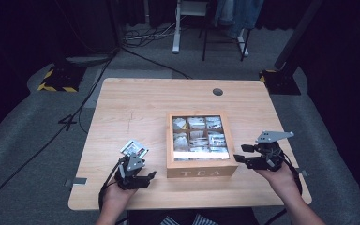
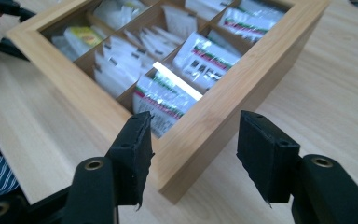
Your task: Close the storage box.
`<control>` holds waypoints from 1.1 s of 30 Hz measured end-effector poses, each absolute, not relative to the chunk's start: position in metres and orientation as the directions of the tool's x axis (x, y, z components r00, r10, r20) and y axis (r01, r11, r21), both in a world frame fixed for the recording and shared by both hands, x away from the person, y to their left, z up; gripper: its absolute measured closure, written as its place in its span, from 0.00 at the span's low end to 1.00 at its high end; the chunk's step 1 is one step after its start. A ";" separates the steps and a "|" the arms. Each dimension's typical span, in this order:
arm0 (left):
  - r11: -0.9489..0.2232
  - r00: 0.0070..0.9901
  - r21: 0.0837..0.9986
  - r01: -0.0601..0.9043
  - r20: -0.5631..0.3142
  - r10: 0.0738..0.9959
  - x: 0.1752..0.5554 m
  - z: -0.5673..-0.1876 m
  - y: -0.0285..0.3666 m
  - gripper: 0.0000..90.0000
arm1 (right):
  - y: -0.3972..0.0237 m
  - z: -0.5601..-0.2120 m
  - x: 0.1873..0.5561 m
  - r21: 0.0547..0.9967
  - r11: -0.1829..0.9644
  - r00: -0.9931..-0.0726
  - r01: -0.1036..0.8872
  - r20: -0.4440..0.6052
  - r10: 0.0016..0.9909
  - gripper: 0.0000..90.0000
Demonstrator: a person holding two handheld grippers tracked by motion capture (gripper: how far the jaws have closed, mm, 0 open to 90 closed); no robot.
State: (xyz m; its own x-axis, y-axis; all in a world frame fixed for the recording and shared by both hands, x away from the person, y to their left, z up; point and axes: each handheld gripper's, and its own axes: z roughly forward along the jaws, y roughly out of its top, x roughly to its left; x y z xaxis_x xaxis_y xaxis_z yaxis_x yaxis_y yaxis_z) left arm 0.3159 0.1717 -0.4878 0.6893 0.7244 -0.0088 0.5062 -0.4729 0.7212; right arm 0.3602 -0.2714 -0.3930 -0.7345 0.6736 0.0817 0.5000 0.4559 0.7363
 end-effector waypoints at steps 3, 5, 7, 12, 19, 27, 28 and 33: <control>-0.465 0.678 0.724 0.509 -0.004 0.735 0.313 -0.485 0.177 0.40 | -0.279 -0.390 0.365 0.755 0.431 -0.720 0.494 0.077 0.690 0.49; -0.461 0.672 0.726 0.511 -0.003 0.740 0.312 -0.484 0.181 0.40 | -0.286 -0.389 0.369 0.762 0.420 -0.711 0.493 0.074 0.699 0.50; -0.447 0.659 0.728 0.520 -0.009 0.752 0.311 -0.484 0.185 0.40 | -0.294 -0.389 0.373 0.774 0.403 -0.707 0.489 0.081 0.702 0.49; -0.416 0.630 0.735 0.535 -0.020 0.776 0.310 -0.483 0.197 0.40 | -0.317 -0.393 0.386 0.790 0.326 -0.694 0.519 0.167 0.700 0.47; -0.394 0.600 0.732 0.555 -0.025 0.799 0.312 -0.484 0.210 0.40 | -0.337 -0.404 0.396 0.789 0.319 -0.662 0.525 0.143 0.735 0.46; -0.371 0.565 0.728 0.576 -0.026 0.825 0.315 -0.487 0.224 0.40 | -0.351 -0.422 0.400 0.783 0.363 -0.654 0.504 0.071 0.753 0.46; -0.369 0.563 0.727 0.578 -0.028 0.826 0.315 -0.488 0.226 0.40 | -0.353 -0.426 0.401 0.780 0.360 -0.648 0.511 0.075 0.758 0.46; -0.344 0.538 0.730 0.591 -0.039 0.842 0.317 -0.491 0.234 0.40 | -0.362 -0.446 0.405 0.760 0.344 -0.616 0.551 0.092 0.782 0.45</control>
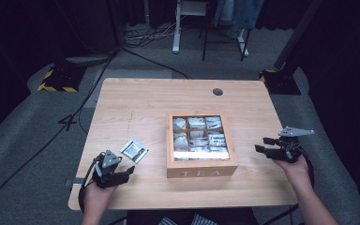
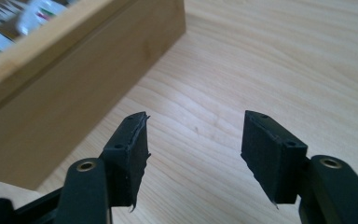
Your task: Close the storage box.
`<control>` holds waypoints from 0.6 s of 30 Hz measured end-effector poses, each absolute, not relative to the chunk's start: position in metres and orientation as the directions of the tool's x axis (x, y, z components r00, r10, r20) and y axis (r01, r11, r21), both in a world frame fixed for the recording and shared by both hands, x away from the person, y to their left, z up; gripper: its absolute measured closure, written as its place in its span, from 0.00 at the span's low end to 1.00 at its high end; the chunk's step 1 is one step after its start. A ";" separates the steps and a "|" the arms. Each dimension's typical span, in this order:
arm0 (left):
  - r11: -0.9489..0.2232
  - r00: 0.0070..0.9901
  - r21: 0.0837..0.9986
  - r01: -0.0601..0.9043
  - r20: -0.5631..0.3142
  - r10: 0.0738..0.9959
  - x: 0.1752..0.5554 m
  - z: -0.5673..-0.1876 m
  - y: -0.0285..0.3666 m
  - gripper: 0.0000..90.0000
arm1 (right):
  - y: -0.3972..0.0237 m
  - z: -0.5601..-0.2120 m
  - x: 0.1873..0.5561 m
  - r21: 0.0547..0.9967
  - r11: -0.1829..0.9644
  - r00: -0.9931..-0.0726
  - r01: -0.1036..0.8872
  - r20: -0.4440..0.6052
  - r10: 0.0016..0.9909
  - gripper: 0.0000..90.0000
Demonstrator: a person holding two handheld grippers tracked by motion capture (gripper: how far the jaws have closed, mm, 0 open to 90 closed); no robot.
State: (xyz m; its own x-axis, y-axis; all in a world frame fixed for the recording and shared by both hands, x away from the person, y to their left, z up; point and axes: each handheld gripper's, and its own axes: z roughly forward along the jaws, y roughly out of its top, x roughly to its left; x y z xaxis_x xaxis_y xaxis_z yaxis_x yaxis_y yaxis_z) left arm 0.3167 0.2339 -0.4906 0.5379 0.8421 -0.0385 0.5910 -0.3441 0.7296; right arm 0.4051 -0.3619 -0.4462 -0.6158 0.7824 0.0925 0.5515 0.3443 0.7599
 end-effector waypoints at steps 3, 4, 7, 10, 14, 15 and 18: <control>-0.337 0.528 0.733 0.592 -0.037 0.848 0.317 -0.491 0.238 0.40 | -0.366 -0.458 0.407 0.753 0.340 -0.595 0.563 0.083 0.799 0.45; -0.336 0.527 0.732 0.592 -0.036 0.849 0.318 -0.492 0.240 0.40 | -0.367 -0.463 0.407 0.753 0.338 -0.589 0.565 0.081 0.804 0.45; -0.322 0.514 0.735 0.597 -0.042 0.856 0.318 -0.493 0.242 0.40 | -0.370 -0.473 0.409 0.742 0.339 -0.566 0.579 0.066 0.822 0.45; -0.316 0.507 0.733 0.603 -0.045 0.861 0.319 -0.494 0.245 0.40 | -0.371 -0.482 0.410 0.733 0.339 -0.548 0.590 0.054 0.835 0.46; -0.312 0.500 0.737 0.600 -0.041 0.865 0.320 -0.496 0.246 0.40 | -0.374 -0.491 0.411 0.728 0.348 -0.532 0.591 0.027 0.847 0.45; -0.308 0.496 0.738 0.600 -0.042 0.867 0.320 -0.496 0.247 0.40 | -0.374 -0.494 0.412 0.730 0.345 -0.527 0.590 0.025 0.849 0.45; -0.314 0.500 0.739 0.596 -0.036 0.865 0.321 -0.497 0.248 0.40 | -0.374 -0.501 0.410 0.748 0.362 -0.537 0.556 -0.008 0.843 0.38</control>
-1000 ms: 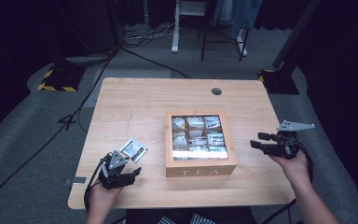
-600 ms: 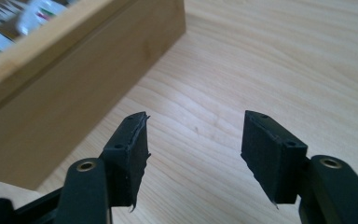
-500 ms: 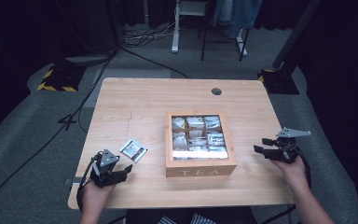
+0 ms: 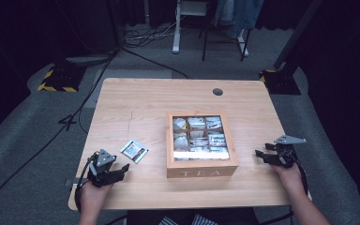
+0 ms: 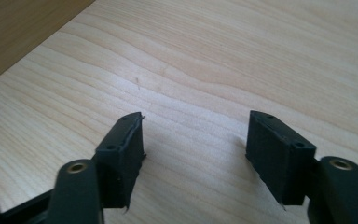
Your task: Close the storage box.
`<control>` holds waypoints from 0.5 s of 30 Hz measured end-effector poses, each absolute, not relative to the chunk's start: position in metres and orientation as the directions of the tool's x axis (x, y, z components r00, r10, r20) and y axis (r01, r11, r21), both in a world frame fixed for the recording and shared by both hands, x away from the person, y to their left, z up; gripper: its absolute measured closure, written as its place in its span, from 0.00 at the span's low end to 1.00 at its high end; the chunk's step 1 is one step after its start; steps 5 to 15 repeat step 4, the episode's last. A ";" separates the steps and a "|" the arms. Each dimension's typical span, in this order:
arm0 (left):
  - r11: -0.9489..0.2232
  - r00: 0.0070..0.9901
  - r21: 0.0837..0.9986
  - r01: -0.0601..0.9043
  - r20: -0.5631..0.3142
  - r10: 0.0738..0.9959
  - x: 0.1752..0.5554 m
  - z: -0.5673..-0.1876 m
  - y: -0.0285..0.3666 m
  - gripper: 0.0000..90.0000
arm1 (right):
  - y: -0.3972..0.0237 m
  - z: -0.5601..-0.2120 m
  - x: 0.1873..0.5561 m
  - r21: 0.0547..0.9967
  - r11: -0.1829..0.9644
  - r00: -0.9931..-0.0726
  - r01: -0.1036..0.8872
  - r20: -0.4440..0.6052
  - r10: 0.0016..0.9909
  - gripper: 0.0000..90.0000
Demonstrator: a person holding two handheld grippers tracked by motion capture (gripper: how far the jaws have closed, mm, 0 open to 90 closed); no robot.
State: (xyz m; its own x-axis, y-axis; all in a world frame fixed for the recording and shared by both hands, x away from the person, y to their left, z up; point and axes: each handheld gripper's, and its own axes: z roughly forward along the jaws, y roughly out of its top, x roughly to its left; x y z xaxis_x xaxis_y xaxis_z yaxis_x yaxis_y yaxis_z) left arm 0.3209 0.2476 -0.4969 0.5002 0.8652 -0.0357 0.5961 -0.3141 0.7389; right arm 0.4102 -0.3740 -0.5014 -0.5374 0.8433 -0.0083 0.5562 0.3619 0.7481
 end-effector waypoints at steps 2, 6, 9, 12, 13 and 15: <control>-0.315 0.501 0.739 0.595 -0.035 0.865 0.321 -0.497 0.248 0.40 | -0.372 -0.503 0.410 0.749 0.358 -0.538 0.557 -0.003 0.843 0.30; -0.317 0.501 0.738 0.595 -0.032 0.865 0.321 -0.497 0.248 0.40 | -0.369 -0.503 0.412 0.740 0.356 -0.526 0.570 -0.004 0.850 0.21; -0.317 0.501 0.738 0.595 -0.032 0.865 0.321 -0.497 0.248 0.40 | -0.369 -0.503 0.412 0.740 0.356 -0.526 0.570 -0.004 0.850 0.21; -0.317 0.501 0.738 0.595 -0.032 0.865 0.321 -0.497 0.248 0.40 | -0.369 -0.503 0.412 0.740 0.356 -0.526 0.570 -0.004 0.850 0.21; -0.317 0.501 0.738 0.595 -0.032 0.865 0.321 -0.497 0.248 0.40 | -0.369 -0.503 0.412 0.740 0.356 -0.526 0.570 -0.004 0.850 0.21; -0.317 0.501 0.738 0.595 -0.032 0.865 0.321 -0.497 0.248 0.40 | -0.369 -0.503 0.412 0.740 0.356 -0.526 0.570 -0.004 0.850 0.21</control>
